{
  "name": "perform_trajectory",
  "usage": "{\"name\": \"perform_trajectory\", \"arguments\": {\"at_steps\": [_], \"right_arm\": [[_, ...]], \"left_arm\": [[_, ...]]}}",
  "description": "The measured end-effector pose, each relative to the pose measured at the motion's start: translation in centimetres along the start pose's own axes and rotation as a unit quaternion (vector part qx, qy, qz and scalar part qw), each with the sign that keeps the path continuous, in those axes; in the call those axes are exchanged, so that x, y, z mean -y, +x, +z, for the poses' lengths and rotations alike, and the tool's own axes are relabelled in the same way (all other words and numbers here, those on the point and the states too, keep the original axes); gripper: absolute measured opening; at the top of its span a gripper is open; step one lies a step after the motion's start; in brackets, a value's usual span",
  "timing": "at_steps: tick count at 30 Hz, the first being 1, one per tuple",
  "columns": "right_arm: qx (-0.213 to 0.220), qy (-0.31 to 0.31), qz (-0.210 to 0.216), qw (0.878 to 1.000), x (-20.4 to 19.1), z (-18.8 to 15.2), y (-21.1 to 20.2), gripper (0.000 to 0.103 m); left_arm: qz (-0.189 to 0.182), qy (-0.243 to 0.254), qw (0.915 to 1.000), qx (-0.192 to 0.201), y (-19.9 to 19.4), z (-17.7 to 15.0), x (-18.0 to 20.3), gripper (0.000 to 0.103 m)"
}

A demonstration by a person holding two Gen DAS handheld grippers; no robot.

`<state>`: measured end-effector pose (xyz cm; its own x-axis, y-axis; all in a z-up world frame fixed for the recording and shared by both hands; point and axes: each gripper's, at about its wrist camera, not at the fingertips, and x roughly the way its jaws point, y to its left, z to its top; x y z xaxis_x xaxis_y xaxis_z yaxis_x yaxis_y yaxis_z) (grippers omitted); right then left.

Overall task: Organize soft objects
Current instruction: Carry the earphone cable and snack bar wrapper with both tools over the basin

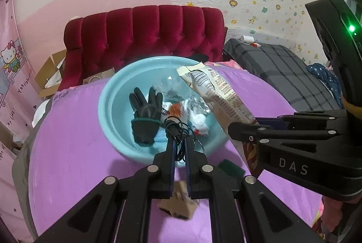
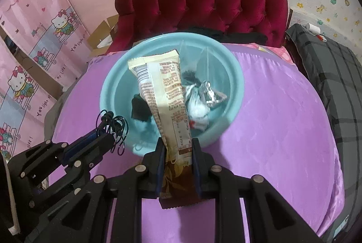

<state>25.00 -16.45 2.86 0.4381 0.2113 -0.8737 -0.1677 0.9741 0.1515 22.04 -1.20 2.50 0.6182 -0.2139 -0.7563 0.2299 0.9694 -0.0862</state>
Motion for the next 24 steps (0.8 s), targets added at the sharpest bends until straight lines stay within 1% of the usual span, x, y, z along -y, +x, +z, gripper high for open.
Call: {"name": "perform_trajectory", "arguments": {"at_steps": [10, 20, 24], "right_arm": [[-0.014, 0.008, 0.001, 1.0, 0.3, 4.6, 4.3, 0.023], [-0.032, 0.026, 0.001, 0.999, 1.4, 7.2, 9.0, 0.023], [-0.044, 0.036, 0.002, 0.998, 1.9, 7.9, 10.8, 0.023]], "left_arm": [[0.003, -0.013, 0.9999, -0.01, 4.7, 3.1, -2.3, 0.008], [0.012, -0.025, 0.9993, -0.025, 9.4, 4.3, -3.8, 0.008], [0.018, -0.023, 0.9991, -0.032, 11.0, 4.6, -3.8, 0.008]]}}
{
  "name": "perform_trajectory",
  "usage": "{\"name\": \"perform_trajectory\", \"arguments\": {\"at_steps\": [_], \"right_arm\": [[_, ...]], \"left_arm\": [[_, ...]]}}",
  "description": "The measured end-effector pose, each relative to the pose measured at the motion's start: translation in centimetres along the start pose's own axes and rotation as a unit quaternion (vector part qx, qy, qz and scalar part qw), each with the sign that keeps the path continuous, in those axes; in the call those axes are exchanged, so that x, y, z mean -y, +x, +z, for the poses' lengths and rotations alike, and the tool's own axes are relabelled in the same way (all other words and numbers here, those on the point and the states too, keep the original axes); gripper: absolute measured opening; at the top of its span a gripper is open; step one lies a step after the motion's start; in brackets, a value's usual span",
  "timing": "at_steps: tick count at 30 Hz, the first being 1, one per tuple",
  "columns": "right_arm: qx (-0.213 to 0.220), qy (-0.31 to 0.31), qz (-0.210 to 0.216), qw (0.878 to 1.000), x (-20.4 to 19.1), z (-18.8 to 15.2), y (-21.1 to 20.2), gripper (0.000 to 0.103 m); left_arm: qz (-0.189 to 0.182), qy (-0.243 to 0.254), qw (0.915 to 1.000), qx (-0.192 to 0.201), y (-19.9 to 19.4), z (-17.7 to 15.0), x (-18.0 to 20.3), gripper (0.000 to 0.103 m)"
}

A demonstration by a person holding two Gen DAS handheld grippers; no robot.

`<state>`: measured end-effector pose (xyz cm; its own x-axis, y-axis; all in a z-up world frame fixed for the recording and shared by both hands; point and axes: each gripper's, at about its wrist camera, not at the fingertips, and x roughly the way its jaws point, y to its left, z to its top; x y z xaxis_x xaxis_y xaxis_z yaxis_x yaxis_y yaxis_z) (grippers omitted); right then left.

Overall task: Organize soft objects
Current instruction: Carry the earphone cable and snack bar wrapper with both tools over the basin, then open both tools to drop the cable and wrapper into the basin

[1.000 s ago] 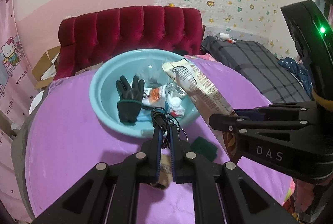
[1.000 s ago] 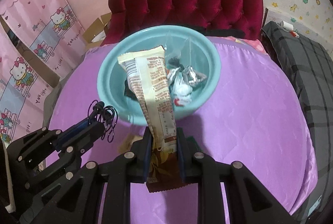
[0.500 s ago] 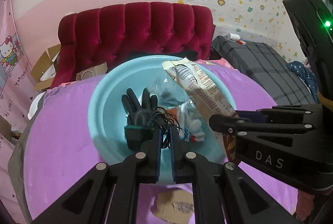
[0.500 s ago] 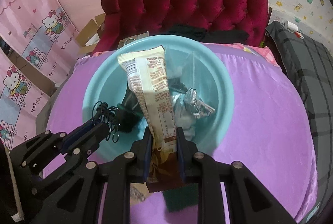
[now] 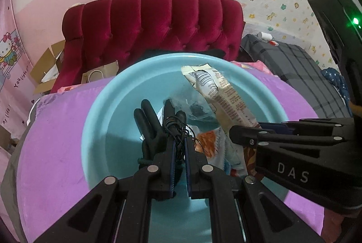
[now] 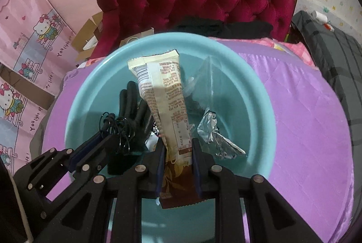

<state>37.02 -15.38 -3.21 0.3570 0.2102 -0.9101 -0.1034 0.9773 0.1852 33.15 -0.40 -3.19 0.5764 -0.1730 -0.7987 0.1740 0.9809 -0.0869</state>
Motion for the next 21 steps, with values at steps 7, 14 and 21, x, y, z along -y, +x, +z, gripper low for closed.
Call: {"name": "perform_trajectory", "arguments": {"at_steps": [7, 14, 21], "right_arm": [[-0.009, 0.004, 0.007, 1.0, 0.4, 0.3, 1.3, 0.024], [-0.008, 0.008, 0.006, 1.0, 0.5, 0.5, 0.9, 0.035], [0.019, 0.003, -0.023, 1.0, 0.3, 0.3, -1.2, 0.063]], "left_arm": [[0.003, -0.004, 0.9998, -0.019, 1.7, 0.0, -0.3, 0.008], [0.014, -0.003, 0.9998, -0.012, 1.1, 0.0, -0.2, 0.016], [0.032, -0.005, 0.9995, -0.005, 0.3, -0.4, -0.1, 0.089]]}}
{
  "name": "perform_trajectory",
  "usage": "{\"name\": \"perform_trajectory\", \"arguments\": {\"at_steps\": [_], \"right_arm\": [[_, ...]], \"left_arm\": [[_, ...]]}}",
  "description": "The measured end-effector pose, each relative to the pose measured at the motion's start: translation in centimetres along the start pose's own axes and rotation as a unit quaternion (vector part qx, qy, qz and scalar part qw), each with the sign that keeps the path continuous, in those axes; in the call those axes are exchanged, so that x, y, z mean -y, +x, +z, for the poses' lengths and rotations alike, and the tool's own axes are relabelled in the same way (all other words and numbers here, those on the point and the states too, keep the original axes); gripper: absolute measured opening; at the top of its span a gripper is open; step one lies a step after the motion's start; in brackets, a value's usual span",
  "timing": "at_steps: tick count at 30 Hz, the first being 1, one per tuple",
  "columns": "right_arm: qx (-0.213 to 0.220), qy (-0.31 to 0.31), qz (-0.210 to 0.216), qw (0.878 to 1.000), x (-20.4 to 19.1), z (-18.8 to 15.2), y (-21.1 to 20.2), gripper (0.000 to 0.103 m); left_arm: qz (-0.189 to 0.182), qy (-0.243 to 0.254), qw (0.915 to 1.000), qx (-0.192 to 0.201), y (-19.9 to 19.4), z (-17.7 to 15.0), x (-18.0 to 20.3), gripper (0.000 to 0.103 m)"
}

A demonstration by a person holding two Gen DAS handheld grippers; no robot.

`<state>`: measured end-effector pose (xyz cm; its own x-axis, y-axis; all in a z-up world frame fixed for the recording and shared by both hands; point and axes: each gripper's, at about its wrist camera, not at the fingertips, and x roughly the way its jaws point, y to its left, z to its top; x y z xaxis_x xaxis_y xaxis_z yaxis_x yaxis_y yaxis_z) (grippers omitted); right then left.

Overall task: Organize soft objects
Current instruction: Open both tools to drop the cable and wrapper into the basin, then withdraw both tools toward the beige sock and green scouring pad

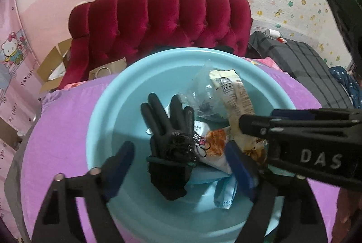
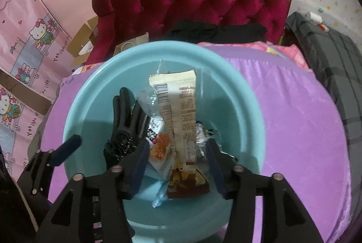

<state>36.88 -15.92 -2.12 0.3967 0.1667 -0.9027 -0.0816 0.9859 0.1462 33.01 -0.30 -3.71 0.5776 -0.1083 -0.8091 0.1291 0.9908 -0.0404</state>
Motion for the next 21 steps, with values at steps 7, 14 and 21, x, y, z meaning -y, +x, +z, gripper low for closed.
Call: {"name": "perform_trajectory", "arguments": {"at_steps": [7, 14, 21], "right_arm": [[0.021, -0.01, -0.025, 0.999, -0.2, -1.3, -1.9, 0.103], [0.023, -0.009, -0.028, 0.999, 0.0, -3.5, -4.0, 0.103], [0.027, -0.01, -0.033, 0.999, -0.1, -6.3, -6.2, 0.103]], "left_arm": [[0.019, -0.003, 0.9998, 0.007, -1.2, -1.0, -0.2, 0.103], [0.026, 0.001, 0.9996, 0.013, -3.4, -2.6, -0.1, 0.103], [0.028, 0.004, 0.9993, 0.023, -6.5, -4.6, 0.3, 0.103]]}}
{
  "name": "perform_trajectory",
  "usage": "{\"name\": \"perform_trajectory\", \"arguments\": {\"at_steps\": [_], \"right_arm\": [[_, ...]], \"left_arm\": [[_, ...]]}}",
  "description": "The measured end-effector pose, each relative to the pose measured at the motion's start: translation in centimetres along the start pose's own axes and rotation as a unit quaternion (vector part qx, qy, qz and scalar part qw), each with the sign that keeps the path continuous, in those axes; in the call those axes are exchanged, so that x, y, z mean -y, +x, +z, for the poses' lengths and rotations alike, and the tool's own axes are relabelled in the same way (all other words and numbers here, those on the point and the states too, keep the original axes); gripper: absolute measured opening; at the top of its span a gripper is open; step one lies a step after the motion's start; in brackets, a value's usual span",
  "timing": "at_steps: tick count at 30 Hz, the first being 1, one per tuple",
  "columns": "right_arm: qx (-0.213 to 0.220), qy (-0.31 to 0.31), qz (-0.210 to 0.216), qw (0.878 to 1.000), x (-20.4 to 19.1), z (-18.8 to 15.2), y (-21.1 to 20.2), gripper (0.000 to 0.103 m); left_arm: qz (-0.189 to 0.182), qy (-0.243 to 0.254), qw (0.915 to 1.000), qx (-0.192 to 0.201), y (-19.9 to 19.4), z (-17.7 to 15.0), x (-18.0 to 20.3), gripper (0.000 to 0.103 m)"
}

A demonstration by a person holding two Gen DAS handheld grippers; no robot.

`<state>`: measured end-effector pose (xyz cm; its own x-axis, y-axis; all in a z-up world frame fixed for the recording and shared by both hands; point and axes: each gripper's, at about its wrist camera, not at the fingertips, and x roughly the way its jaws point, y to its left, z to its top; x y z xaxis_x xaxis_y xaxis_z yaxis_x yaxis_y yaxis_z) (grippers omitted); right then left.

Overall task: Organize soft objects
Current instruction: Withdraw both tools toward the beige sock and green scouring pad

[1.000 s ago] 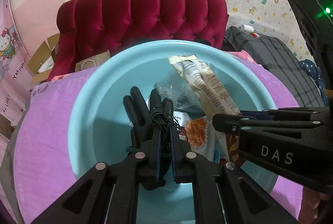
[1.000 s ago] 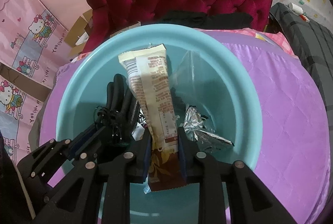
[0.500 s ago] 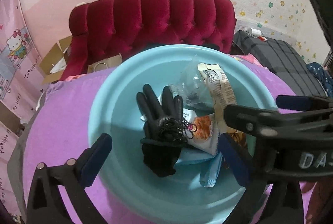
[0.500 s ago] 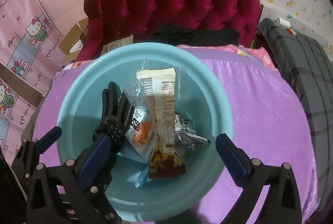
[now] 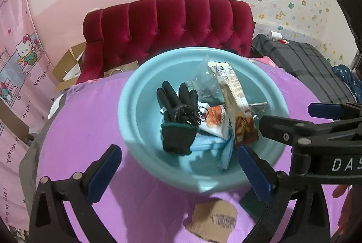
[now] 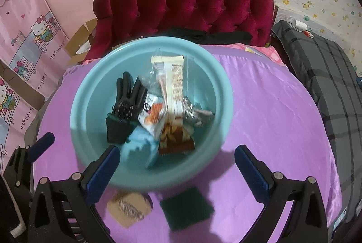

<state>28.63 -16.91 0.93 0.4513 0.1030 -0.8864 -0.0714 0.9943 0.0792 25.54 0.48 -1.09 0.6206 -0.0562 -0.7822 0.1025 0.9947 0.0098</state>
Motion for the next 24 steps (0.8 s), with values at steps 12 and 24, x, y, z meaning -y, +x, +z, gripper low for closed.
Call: {"name": "perform_trajectory", "arguments": {"at_steps": [12, 24], "right_arm": [[0.011, -0.006, -0.006, 1.0, 0.0, -4.6, -3.4, 0.103], [0.022, -0.021, -0.002, 1.0, 0.1, -9.4, -4.6, 0.103]], "left_arm": [[-0.002, 0.008, 0.9998, 0.019, -4.4, -3.2, 0.5, 0.103], [0.0, 0.017, 0.9996, 0.024, -6.3, -7.6, 1.2, 0.103]]}}
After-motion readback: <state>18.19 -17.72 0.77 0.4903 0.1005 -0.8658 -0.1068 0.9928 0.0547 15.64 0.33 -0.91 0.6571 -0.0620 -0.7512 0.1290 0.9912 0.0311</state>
